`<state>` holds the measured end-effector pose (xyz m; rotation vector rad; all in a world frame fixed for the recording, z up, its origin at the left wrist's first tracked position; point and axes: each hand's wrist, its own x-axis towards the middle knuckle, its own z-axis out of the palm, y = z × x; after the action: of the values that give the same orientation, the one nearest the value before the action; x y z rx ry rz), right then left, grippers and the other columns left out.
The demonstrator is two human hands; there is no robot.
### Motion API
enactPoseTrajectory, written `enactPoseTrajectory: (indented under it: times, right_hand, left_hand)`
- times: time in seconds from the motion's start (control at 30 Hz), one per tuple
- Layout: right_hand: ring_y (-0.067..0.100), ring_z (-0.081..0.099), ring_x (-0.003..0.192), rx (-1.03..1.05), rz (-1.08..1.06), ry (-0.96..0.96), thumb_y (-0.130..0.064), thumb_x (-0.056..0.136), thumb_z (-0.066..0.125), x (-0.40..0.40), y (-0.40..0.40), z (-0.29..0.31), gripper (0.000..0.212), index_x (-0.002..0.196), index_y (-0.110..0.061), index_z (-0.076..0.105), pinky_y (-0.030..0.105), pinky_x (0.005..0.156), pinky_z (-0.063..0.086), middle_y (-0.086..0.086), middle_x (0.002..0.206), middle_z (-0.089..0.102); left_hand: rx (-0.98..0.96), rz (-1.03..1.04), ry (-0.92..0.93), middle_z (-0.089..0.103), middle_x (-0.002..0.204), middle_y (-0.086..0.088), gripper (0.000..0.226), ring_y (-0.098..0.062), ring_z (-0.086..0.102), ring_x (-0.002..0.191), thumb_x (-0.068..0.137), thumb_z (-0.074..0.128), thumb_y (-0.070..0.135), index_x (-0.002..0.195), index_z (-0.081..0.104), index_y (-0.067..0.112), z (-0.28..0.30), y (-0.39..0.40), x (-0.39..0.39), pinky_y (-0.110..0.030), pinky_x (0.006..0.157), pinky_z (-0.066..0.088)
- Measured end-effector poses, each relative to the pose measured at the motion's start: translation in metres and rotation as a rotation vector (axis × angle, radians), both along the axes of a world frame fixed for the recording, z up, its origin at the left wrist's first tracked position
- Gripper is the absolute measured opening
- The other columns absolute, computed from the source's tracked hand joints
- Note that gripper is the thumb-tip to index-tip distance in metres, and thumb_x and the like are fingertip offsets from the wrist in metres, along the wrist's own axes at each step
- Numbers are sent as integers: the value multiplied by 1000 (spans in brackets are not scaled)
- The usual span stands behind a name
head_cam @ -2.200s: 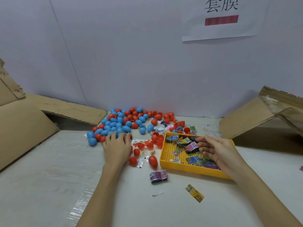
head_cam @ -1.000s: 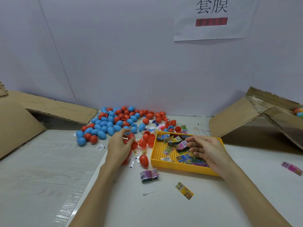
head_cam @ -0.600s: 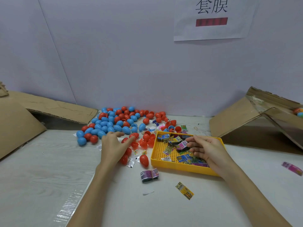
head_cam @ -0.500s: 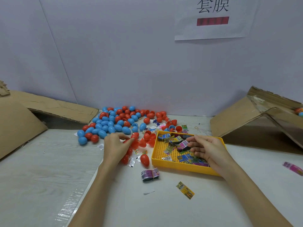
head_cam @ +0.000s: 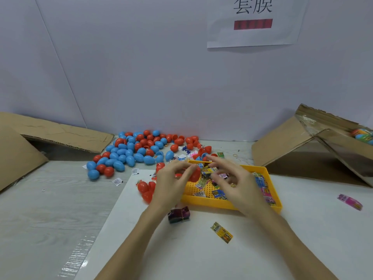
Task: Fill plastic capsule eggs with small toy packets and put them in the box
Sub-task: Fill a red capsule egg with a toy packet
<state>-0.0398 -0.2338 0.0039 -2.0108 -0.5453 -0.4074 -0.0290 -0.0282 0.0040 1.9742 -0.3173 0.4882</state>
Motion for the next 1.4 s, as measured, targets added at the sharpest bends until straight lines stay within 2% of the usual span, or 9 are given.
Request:
enactPoseTrajectory:
  times: [0.13,0.23,0.37,0.53,0.7,0.93,1.07,1.17,1.4]
  right_hand:
    - [1,61,110,-143,-30,-137,-18,99,69,-8,19,-4,48,144,-28,60,13,87,54,-13,129,58]
    - [-2,62,104,-52,-86,-110,-21,95,73,-10,22,-1,38,132,-27,67,9,83,52,-13,119,60]
    - [0,66,96,87,-181,17,-38,90,75,-8,16,1,22,109,-30,69,19,77,58,-13,106,68]
    - [10,72,86,207,-190,153,-42,94,67,-7,10,1,20,106,-27,71,36,75,63,-11,90,74]
    - [14,74,89,273,-38,213,-24,103,60,-6,12,1,22,125,-24,63,26,62,60,-2,103,73]
    - [8,72,78,204,-96,183,-29,103,59,-6,14,-3,16,113,-21,69,16,62,53,-7,87,74]
    - [8,68,65,171,-112,208,-44,104,47,-7,13,-2,29,101,-26,69,18,56,52,-6,78,73]
    - [9,73,79,213,-95,233,-31,104,56,-6,12,-2,16,118,-28,64,20,60,56,-8,91,74]
    - [13,72,71,243,-141,231,-19,102,62,-3,10,-2,10,109,-17,68,19,59,56,-3,81,74]
  left_hand:
    - [-1,-75,-32,74,93,8,16,-9,68,89,99,64,24,108,77,21,-5,-10,-5,-25,78,57]
    - [-159,-95,66,75,97,4,19,-10,72,92,100,61,24,116,71,17,-2,-14,-7,-24,78,59]
    - [-375,-240,217,74,112,0,22,-15,71,108,105,53,13,121,67,12,2,-13,-7,-25,86,59]
    - [-213,-329,120,73,116,5,33,-13,70,111,94,72,13,127,65,16,-1,-17,-10,-27,93,57]
    - [-196,-267,83,75,109,6,28,-13,72,104,94,73,22,121,70,16,-5,-16,-8,-33,92,60]
    - [-92,-290,13,69,117,9,45,-13,70,107,91,77,22,132,60,22,-4,-13,-6,-29,88,61]
    - [-25,-258,-38,70,115,9,36,-12,70,104,93,74,24,128,65,22,-6,-15,-7,-28,86,60]
    - [-30,-210,-30,74,105,11,28,-9,71,98,96,70,29,122,70,19,-8,-12,-5,-27,84,60]
    - [26,-207,-14,72,99,14,32,-7,71,92,97,65,37,127,63,30,-9,-15,-6,-27,80,60]
